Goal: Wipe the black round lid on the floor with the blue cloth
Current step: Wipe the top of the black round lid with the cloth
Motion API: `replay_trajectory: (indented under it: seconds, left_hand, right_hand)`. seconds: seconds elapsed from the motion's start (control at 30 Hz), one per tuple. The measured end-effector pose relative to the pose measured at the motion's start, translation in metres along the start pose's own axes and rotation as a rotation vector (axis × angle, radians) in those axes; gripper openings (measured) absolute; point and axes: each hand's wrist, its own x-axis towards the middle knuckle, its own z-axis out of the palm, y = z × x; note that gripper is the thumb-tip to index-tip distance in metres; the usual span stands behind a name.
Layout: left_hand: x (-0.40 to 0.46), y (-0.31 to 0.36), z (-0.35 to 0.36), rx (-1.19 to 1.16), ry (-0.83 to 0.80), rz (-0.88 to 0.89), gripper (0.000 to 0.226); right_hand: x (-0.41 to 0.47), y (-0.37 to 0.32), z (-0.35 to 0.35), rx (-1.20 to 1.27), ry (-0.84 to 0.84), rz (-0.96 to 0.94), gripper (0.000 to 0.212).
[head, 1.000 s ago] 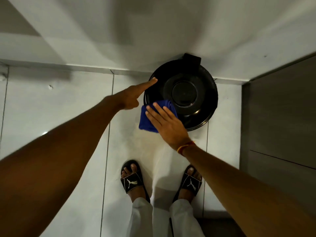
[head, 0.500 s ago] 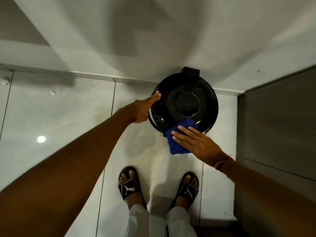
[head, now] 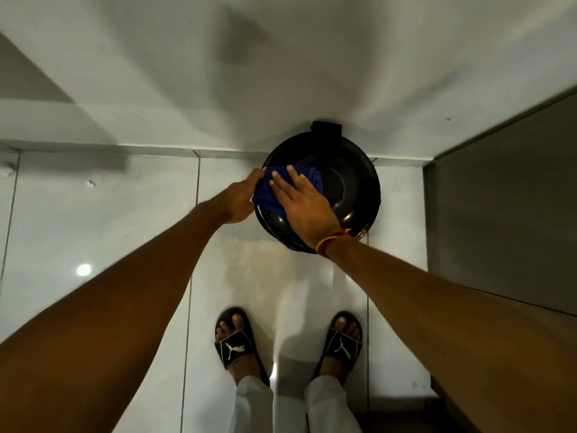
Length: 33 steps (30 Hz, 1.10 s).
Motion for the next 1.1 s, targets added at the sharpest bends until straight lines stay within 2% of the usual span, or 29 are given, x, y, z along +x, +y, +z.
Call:
replay_trajectory:
  seconds: [0.17,0.3,0.43,0.5,0.57,0.63,0.7,0.73,0.77,0.8,0.83,0.9,1.0,1.03,1.1]
  left_hand:
    - [-0.002,-0.001,0.004,0.035,-0.071,0.009,0.082]
    - [-0.001,0.003,0.008,-0.083,-0.002,0.003,0.086]
    - [0.005,0.008,0.008,-0.013,-0.043,-0.03,0.09]
    - [0.003,0.012,0.013,0.018,-0.037,-0.033,0.088]
    - [-0.004,0.022,0.021,-0.056,-0.022,0.001,0.08]
    - [-0.018,0.037,0.025,-0.145,0.1,-0.017,0.066]
    - [-0.04,0.057,0.023,-0.245,0.241,-0.242,0.054]
    - [-0.054,0.067,0.024,-0.355,0.235,-0.39,0.052]
    - [-0.075,0.083,0.018,-0.519,0.153,-0.514,0.06]
    - [-0.098,0.102,0.012,-0.7,0.004,-0.594,0.071]
    - [-0.119,0.122,0.002,-0.867,-0.102,-0.601,0.08]
    - [-0.159,0.161,-0.026,-1.112,-0.078,-0.512,0.074]
    - [-0.234,0.214,-0.108,-1.278,0.216,-0.365,0.034]
    - [-0.257,0.225,-0.136,-1.272,0.274,-0.321,0.026]
    - [-0.299,0.244,-0.18,-1.237,0.399,-0.236,0.023]
  right_hand:
    - [-0.02,0.013,0.003,-0.163,0.006,-0.157,0.071]
    - [-0.025,0.008,-0.001,-0.258,-0.015,-0.387,0.06]
    - [-0.041,-0.012,0.01,-0.276,-0.086,-0.521,0.047]
    - [-0.053,-0.012,0.008,-0.284,-0.17,-0.598,0.044]
    - [-0.072,-0.004,0.0,-0.192,-0.328,-0.647,0.039]
    - [-0.097,0.008,-0.02,-0.014,-0.454,-0.465,0.036]
    - [-0.117,0.016,-0.055,0.196,-0.361,-0.147,0.041]
    - [-0.124,0.016,-0.071,0.286,-0.269,0.001,0.046]
    - [-0.127,0.012,-0.094,0.343,-0.179,0.109,0.052]
    - [-0.129,0.006,-0.116,0.378,-0.114,0.171,0.056]
    - [-0.128,-0.004,-0.137,0.386,-0.067,0.179,0.059]
    - [-0.125,-0.034,-0.182,0.386,-0.016,0.095,0.064]
    - [-0.107,-0.081,-0.277,0.468,0.067,-0.019,0.075]
    - [-0.101,-0.095,-0.309,0.555,0.114,-0.042,0.078]
    - [-0.093,-0.119,-0.367,0.815,0.167,-0.062,0.084]
